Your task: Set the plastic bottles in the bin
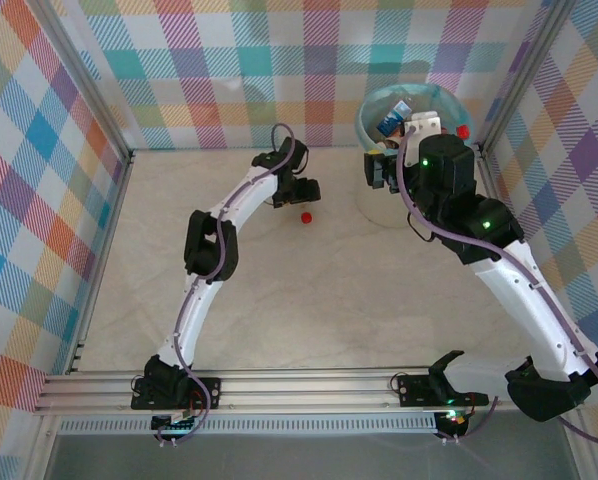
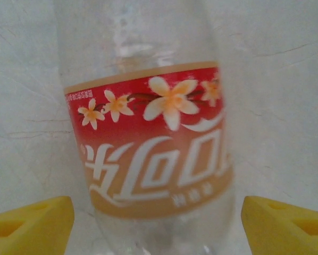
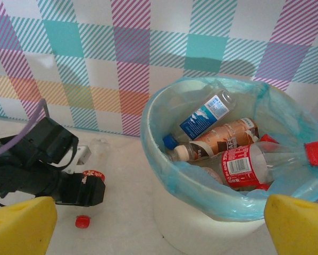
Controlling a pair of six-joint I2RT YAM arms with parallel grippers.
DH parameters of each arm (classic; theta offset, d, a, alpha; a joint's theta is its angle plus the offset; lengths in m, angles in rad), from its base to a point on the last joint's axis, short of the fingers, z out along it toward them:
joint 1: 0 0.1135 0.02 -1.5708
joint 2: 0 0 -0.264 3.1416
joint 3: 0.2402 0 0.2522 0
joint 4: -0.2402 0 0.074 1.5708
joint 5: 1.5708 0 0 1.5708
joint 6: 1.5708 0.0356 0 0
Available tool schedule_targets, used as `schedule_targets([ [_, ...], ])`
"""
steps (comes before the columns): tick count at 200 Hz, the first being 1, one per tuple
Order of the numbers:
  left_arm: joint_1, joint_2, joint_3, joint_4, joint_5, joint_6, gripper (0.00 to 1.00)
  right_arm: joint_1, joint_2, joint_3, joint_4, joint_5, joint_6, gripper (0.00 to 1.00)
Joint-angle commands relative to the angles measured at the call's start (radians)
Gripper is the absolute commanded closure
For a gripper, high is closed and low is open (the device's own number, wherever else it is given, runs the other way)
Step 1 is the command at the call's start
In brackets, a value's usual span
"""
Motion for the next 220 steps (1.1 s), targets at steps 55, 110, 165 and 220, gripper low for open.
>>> schedule_targets([
  [55, 0.028, -0.009, 0.041, -0.049, -0.003, 0.033, 0.48, 0.0, -0.01, 0.008, 0.028, -0.009, -0.021, 0.0],
  [110, 0.037, -0.231, -0.099, -0.017, -0.047, 0.129, 0.57, 0.0, -0.02, 0.008, 0.048, -0.024, -0.005, 0.0],
  [165, 0.017, -0.678, -0.447, 0.228, -0.037, 0.231, 0.57, 0.0, -0.018, 0.031, 0.049, -0.153, 0.152, 0.01],
  [220, -0.108, -1.044, -0.754, 0.425, 0.245, 0.411, 0.57, -0.001, 0.109, 0.079, 0.108, -0.555, 0.323, 0.0],
])
